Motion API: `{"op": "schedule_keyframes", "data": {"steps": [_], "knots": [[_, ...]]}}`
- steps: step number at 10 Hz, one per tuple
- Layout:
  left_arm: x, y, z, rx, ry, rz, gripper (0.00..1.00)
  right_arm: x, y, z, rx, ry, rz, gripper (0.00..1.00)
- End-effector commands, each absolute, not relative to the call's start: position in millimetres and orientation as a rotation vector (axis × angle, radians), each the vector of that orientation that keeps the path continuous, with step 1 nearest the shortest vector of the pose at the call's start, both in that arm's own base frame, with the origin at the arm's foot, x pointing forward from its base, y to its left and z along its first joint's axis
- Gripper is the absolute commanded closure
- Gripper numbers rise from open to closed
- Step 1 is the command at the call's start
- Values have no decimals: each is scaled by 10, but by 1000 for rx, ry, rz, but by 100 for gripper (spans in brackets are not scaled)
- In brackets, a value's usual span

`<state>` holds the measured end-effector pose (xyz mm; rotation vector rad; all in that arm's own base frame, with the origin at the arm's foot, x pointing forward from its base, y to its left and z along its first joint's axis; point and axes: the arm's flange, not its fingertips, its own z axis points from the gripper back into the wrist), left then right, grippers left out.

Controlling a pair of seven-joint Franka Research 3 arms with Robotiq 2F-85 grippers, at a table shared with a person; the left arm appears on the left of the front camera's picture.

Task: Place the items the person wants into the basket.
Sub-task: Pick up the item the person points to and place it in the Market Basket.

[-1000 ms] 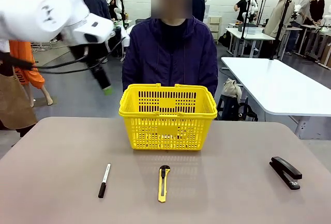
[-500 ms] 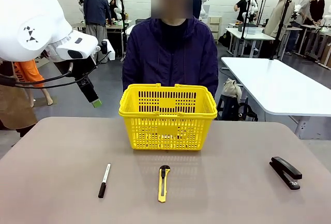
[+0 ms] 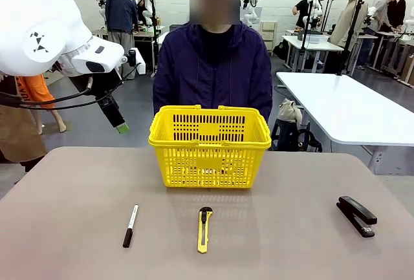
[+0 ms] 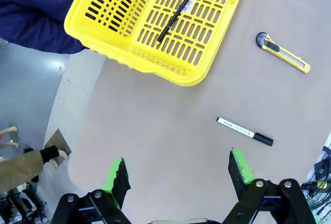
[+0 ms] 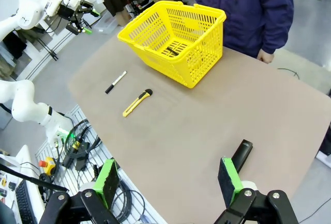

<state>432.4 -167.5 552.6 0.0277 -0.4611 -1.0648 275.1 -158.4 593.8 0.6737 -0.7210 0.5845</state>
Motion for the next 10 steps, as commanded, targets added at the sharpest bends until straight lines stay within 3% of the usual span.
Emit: {"op": "schedule_keyframes", "data": {"steps": [1, 3, 6, 8, 10], "knots": [[4292, -1684, 5522, 33, -465, -1061, 0, 2759, -1584, 5941, 687, -727, 586, 0], [4324, -1675, 5526, 28, -461, -1065, 0, 2759, -1584, 5941, 687, -727, 586, 0], [3955, -610, 5940, -416, -446, -1110, 0, 2759, -1584, 5941, 687, -727, 586, 0], [3758, 14, 6091, -529, -444, -1131, 0, 2759, -1584, 5941, 687, -727, 586, 0], [3385, 678, 6016, -518, -617, -1092, 0, 2759, -1584, 5941, 687, -727, 586, 0]]}}
